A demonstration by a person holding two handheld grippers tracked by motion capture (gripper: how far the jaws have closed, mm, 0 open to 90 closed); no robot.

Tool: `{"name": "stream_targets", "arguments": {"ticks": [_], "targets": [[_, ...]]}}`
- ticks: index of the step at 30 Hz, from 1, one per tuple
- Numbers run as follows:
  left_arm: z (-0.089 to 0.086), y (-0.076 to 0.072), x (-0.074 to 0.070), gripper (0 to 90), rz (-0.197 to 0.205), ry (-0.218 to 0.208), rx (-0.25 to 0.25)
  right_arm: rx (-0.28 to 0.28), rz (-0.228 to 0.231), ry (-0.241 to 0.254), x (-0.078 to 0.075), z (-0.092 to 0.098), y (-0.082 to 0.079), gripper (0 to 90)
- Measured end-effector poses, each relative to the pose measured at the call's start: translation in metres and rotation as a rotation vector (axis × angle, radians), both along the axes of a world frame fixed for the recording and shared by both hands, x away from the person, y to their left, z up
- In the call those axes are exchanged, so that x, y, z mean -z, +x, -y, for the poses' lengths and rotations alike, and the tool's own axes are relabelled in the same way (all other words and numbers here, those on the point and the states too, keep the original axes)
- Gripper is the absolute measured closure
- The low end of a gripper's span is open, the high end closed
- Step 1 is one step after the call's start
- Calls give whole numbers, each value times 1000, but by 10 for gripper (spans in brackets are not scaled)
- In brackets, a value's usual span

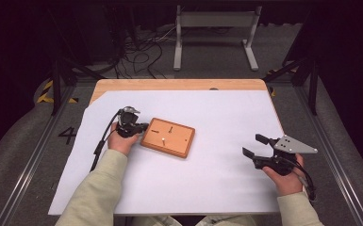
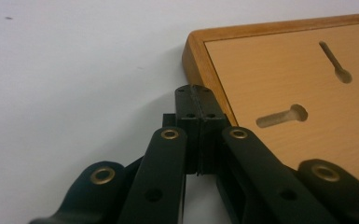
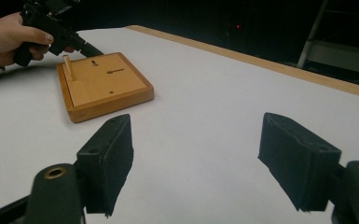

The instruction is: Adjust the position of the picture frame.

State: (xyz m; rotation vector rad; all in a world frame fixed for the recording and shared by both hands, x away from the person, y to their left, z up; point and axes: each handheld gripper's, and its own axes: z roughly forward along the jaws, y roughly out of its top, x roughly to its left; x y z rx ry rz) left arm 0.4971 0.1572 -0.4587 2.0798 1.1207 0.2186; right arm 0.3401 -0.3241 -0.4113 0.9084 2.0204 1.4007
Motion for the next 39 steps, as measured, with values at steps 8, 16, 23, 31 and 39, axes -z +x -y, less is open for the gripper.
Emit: {"name": "stream_targets", "arguments": {"ticks": [8,16,23,31,39], "targets": [[25,-16,0,900,-37,-23,86,-4,1,4,0,-1,2,265],[70,-38,-2,900,-49,-4,223,-14,-8,-4,1,-4,5,303],[82,-49,-2,900,-55,4,253,65,-175,-87,11,-5,13,691],[76,-61,-3,899,-65,-5,264,7,-257,-127,16,-24,20,781],[57,-66,-19,851,33,-53,200,-325,-293,-223,14,-74,-4,872]]}}
